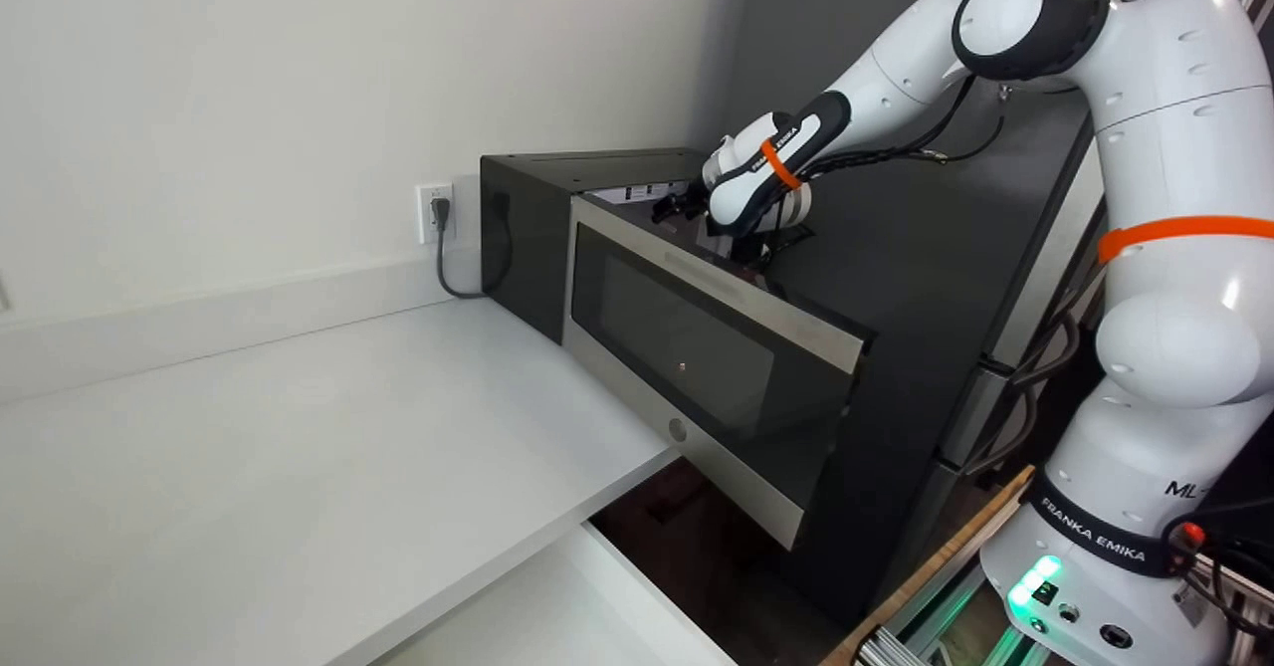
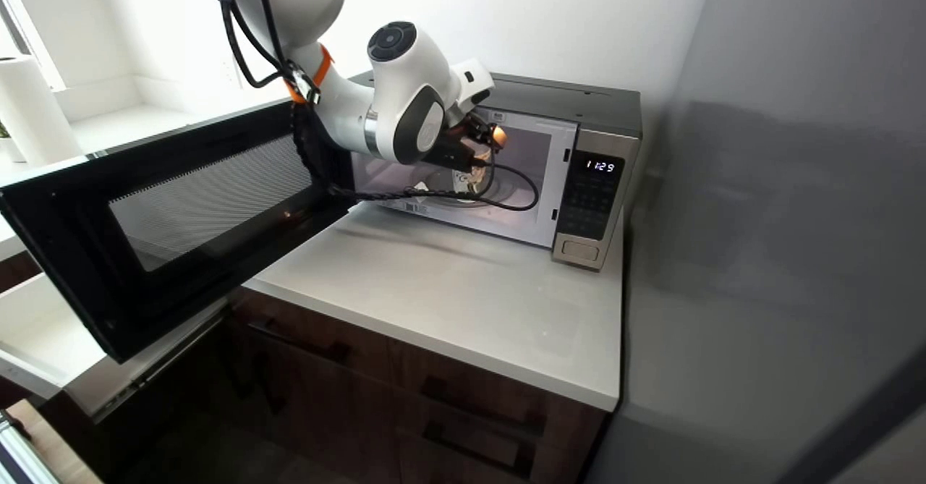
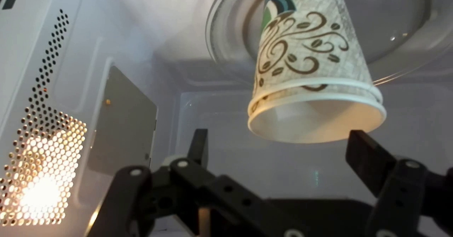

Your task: Put the cup in the microwave

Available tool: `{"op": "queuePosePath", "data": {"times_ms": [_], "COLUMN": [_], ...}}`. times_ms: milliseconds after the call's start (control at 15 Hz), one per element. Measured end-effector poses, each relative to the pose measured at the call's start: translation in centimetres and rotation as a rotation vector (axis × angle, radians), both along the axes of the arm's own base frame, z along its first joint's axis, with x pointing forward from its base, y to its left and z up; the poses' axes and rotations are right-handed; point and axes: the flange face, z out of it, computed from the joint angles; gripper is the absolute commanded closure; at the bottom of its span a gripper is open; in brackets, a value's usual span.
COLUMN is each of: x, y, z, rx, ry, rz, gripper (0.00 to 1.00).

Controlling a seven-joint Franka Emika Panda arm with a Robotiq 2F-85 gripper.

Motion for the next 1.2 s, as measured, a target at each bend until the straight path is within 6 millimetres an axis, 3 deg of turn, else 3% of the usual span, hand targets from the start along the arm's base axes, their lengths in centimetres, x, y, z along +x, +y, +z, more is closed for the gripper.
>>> {"op": "queuePosePath", "data": {"times_ms": [733,1200], "x": [-3.8,-7.9], "y": [-0.7,0.4], "z": [1.6,1.9], "rx": [-0.102,-0.090], "ry": [-0.149,-0.089], "rz": [0.047,0.058], "gripper": [0.00,0.00]}}
